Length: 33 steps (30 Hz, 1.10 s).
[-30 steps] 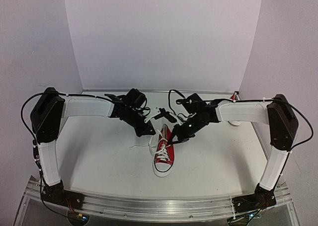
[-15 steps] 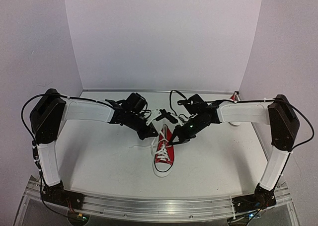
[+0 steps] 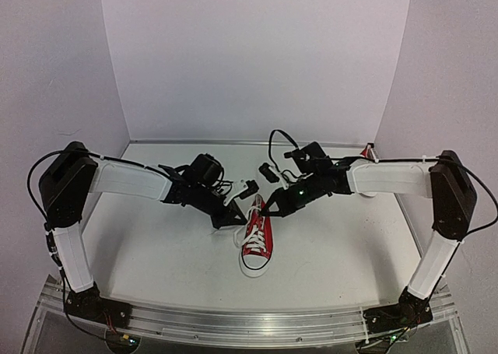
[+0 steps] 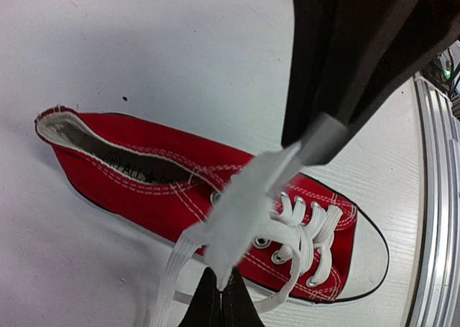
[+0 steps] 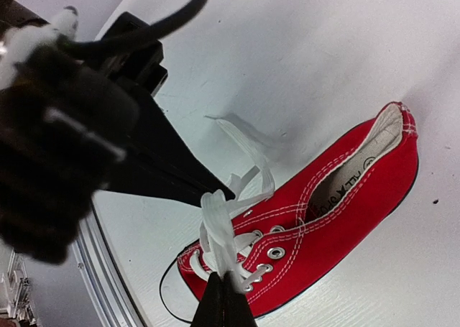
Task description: Tie the shoes
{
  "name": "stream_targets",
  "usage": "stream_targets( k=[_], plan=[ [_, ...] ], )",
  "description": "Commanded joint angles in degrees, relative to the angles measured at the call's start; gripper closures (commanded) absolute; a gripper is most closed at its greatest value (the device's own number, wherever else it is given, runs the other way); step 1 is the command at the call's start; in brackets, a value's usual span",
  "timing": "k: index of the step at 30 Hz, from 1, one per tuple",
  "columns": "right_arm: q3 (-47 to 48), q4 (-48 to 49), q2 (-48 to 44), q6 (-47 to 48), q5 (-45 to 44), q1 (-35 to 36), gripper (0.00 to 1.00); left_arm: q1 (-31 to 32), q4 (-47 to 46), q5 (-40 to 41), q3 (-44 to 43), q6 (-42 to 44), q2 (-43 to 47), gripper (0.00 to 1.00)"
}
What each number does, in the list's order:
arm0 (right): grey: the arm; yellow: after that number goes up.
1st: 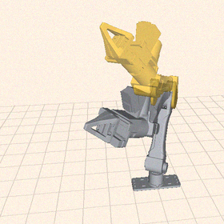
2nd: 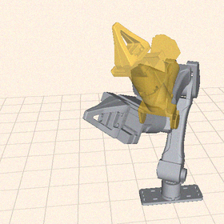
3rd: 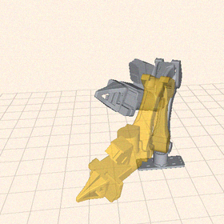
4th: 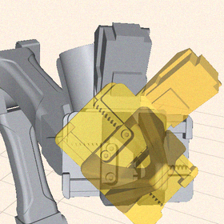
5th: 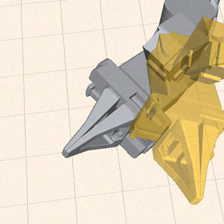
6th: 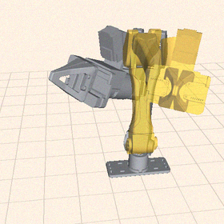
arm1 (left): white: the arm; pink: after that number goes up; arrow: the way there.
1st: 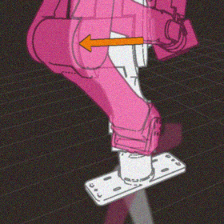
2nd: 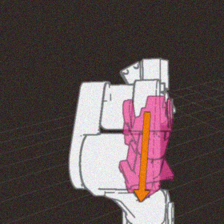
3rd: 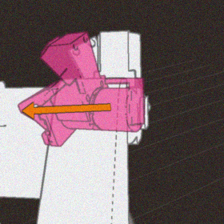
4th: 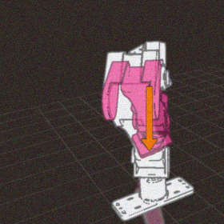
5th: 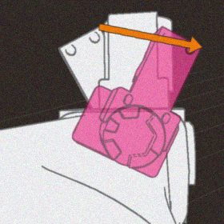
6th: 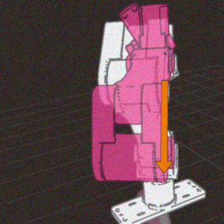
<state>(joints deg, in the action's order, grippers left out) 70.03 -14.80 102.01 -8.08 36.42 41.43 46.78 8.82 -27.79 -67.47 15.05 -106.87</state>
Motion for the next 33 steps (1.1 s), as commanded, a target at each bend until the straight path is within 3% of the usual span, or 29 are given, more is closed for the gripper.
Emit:
stream_targets(
  k=[1, 9, 15, 25, 33],
  plan=[
    [-0.6, 4.2, -3.2, 1.4, 0.4, 0.2, 1.0, -0.8, 0.9, -3.4, 0.2, 3.2, 3.1, 1.0],
    [-1.2, 4.1, -3.1, 1.7, 1.0, 0.1, 1.0, -2.4, -2.4, -2.0, 2.2, 0.1, 4.0, 1.0],
    [-2.5, 4.1, -4.0, 2.2, 1.1, 0.1, 1.0, -4.2, -10.8, -1.7, 5.9, -4.3, 6.6, 1.0],
    [-2.4, 4.1, -4.6, 5.0, 2.7, 0.3, 1.0, -4.1, -13.5, 0.5, 1.3, -5.8, 0.3, 1.0],
    [-1.8, 4.1, -3.2, 4.7, 3.8, 0.5, 1.0, -3.6, -23.5, -0.8, 2.6, -12.1, -2.0, 1.0]
  ],
)
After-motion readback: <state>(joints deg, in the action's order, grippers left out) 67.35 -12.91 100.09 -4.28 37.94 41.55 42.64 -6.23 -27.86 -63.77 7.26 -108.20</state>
